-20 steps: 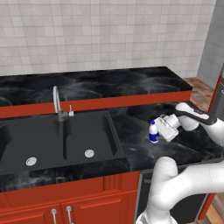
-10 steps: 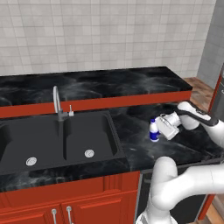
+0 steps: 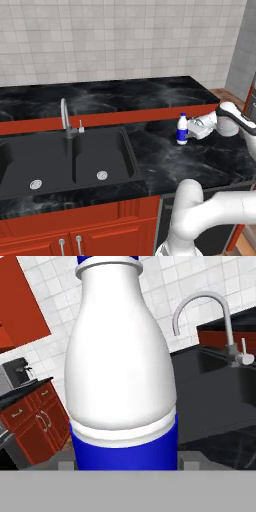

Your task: Pick the bottled water from the counter and place it in the open cabinet.

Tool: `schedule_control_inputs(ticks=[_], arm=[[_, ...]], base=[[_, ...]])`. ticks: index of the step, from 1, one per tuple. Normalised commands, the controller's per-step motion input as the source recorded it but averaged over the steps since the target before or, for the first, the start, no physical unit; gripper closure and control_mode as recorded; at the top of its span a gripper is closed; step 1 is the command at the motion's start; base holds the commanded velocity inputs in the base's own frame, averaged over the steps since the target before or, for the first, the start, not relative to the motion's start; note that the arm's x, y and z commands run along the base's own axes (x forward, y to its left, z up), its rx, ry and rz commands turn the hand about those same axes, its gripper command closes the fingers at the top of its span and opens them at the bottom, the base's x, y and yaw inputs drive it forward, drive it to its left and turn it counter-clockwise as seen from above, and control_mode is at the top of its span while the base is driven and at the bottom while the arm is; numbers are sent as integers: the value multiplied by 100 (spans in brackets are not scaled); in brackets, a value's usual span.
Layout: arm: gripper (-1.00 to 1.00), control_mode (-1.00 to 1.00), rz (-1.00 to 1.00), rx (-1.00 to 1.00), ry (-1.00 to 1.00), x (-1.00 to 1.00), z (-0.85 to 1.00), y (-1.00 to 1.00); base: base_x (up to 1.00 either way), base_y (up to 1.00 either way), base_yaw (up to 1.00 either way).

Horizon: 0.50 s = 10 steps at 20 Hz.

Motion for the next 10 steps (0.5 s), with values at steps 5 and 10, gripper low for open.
schedule_control_inputs(ticks=[5, 10], arm=[[100, -100, -32, 11, 0, -58, 98, 1], [100, -100, -36, 1, 0, -77, 83, 29]], base=[[0, 0, 0], [0, 0, 0]])
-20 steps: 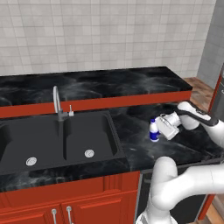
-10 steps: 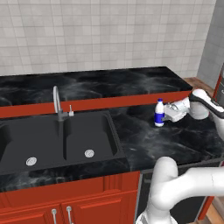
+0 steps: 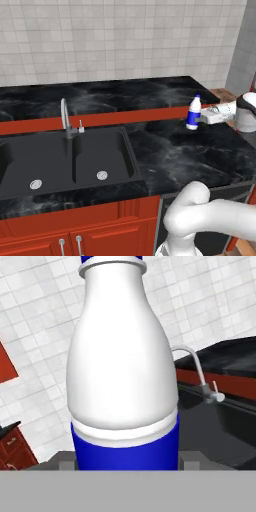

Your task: Pick the bottled water from the counter and place it in the open cabinet.

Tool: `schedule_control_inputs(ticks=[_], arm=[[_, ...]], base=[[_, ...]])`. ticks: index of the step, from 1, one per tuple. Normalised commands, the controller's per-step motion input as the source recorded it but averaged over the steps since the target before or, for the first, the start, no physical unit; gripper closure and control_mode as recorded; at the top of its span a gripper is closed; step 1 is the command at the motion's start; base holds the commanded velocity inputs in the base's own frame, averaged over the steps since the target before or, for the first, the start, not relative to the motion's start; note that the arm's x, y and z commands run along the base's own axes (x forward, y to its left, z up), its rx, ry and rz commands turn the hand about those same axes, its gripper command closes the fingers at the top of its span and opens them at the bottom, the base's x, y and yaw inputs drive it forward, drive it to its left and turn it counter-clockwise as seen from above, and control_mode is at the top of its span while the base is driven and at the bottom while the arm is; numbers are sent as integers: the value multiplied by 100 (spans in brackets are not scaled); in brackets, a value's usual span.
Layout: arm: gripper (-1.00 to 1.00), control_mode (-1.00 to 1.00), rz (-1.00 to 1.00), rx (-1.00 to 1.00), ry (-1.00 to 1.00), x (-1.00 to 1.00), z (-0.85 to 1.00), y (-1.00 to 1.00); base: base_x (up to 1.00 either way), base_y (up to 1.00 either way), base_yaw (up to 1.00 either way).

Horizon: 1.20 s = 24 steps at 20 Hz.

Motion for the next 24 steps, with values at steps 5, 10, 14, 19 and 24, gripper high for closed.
schedule_control_inputs(ticks=[5, 10, 14, 19, 24], arm=[[100, -100, -37, 0, 0, -80, 63, 60], [100, -100, -42, -1, 0, -65, 39, 79], [100, -100, -37, -13, -8, -58, 14, 87], [100, -100, -13, -30, -21, -8, 5, 50], [100, -100, 23, -31, -1, -4, 18, -2]], base=[[0, 0, 0], [0, 0, 0], [0, 0, 0], [0, 0, 0], [0, 0, 0]])
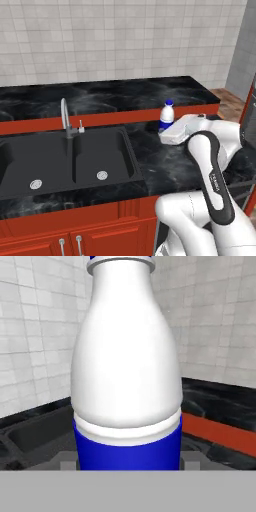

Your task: Pick the bottled water from the counter and place it in the open cabinet.

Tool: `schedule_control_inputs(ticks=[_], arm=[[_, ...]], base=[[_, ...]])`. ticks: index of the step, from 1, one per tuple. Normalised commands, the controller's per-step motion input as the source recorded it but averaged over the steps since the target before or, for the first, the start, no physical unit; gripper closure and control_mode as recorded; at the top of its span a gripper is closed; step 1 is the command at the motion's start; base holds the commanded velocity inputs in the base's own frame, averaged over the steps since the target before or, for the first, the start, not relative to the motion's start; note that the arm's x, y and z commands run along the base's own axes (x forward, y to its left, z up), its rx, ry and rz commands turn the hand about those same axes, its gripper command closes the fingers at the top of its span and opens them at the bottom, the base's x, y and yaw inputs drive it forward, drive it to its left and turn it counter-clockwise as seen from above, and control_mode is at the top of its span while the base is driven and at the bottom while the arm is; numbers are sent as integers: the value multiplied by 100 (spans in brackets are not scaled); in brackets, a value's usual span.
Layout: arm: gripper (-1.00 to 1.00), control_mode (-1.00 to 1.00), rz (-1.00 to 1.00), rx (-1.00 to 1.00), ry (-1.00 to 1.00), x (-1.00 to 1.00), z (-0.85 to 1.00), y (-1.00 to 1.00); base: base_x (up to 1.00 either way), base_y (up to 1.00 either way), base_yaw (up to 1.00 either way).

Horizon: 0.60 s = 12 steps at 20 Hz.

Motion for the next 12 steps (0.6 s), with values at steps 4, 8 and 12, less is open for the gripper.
schedule_control_inputs(ticks=[4, 8, 12], arm=[[100, -100, 34, -30, -1, -26, 21, -11], [100, -100, 39, -16, 0, -39, 14, -16], [100, -100, 21, 9, 9, -13, 21, -45]], base=[[0, 0, 0], [0, 0, 0], [0, 0, 0]])
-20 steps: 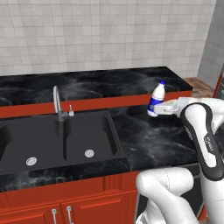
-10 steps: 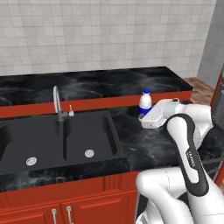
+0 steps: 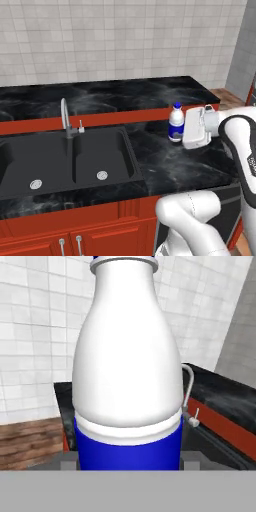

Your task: Pick the bottled water from the counter and place it in the open cabinet.

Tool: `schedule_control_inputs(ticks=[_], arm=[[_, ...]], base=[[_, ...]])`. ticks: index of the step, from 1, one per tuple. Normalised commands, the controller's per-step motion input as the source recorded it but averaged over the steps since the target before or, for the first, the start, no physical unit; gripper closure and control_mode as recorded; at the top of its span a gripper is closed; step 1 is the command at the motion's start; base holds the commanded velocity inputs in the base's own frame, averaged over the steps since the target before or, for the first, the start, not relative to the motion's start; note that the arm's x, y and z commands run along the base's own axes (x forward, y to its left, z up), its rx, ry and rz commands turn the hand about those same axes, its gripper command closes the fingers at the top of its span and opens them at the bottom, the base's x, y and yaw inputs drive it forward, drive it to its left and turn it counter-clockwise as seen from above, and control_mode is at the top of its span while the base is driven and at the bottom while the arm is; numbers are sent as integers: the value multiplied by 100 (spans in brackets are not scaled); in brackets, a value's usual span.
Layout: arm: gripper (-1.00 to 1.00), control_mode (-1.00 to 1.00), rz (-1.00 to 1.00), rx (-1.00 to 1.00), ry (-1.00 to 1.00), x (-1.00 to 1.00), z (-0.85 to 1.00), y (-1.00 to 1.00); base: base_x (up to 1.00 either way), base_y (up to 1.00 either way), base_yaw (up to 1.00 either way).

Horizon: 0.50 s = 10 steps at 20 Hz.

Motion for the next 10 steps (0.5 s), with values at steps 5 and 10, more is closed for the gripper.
schedule_control_inputs(ticks=[5, 10], arm=[[100, -100, 6, 21, 23, -5, 30, -46], [100, -100, 6, 4, 6, -51, 11, -11]], base=[[0, 0, 0], [0, 0, 0]])
